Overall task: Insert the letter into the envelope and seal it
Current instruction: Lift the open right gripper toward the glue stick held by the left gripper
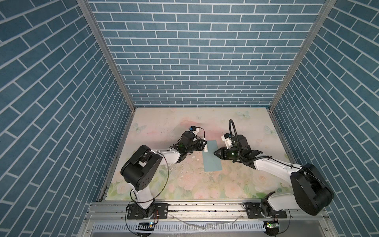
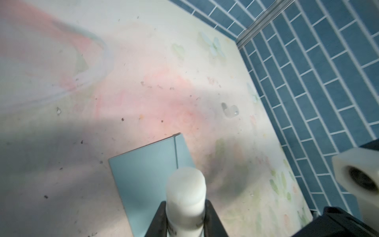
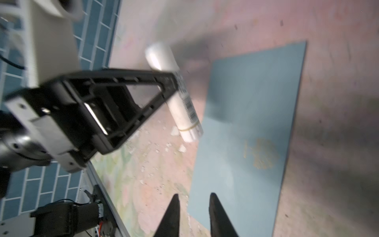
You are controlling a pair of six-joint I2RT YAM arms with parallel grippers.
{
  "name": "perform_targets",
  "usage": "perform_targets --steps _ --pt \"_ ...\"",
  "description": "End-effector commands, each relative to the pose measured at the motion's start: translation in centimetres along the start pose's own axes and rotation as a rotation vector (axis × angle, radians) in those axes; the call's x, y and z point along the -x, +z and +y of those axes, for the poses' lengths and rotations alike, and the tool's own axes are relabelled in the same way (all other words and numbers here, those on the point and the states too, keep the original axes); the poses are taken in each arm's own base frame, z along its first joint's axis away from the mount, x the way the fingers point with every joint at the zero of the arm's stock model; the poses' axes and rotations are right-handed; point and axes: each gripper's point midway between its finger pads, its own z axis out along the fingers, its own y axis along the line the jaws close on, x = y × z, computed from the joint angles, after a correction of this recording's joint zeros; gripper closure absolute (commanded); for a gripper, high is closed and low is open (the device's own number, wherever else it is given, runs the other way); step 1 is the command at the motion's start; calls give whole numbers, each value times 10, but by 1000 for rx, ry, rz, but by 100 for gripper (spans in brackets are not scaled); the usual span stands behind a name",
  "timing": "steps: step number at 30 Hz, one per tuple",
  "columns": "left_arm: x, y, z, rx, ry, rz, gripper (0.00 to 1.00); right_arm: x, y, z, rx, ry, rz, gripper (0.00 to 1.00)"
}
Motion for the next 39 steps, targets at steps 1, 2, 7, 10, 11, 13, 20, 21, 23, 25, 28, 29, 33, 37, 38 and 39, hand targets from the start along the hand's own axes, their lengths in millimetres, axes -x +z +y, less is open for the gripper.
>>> perform_targets --steps 1,2,7,10,11,13,20,21,23,25,28,29,33,37,38,39 --pt "40 -23 -44 -112 33 -82 100 40 -21 33 74 -106 -140 62" --pt "47 -29 -53 -135 35 -98 100 45 -27 40 94 -118 -164 60" --pt "74 -57 -89 -243 27 -158 100 59 -44 65 180 -155 -218 53" --pt "87 -68 -106 -318 0 -182 100 63 -49 77 246 -155 -235 49" --pt "90 -72 -110 -340 -13 -189 100 64 -50 81 269 -158 -240 47" --pt "94 -76 -115 -369 -27 -197 100 65 -53 88 304 -162 -249 46" --pt "97 -83 -123 -403 -46 -198 100 72 -60 99 351 -196 -292 47" --pt "98 -83 -124 -408 -50 -197 100 73 -59 99 351 -200 -293 47" --pt "98 -84 -126 -418 -54 -196 100 76 -58 100 349 -212 -295 47" --pt "98 -85 -128 -426 -58 -193 100 79 -57 100 348 -220 -305 48" --pt "99 -87 -131 -435 -59 -193 100 82 -55 101 351 -227 -310 50" --pt "99 -87 -131 -437 -59 -191 100 83 -54 100 353 -228 -310 51" --pt "98 -88 -133 -445 -62 -183 100 85 -53 102 361 -235 -314 54" --pt "99 -90 -135 -449 -62 -178 100 88 -52 103 372 -238 -319 56" --pt "98 -90 -135 -450 -61 -175 100 89 -52 105 377 -239 -321 57" --pt "98 -89 -135 -451 -64 -171 100 90 -52 106 381 -240 -322 57"
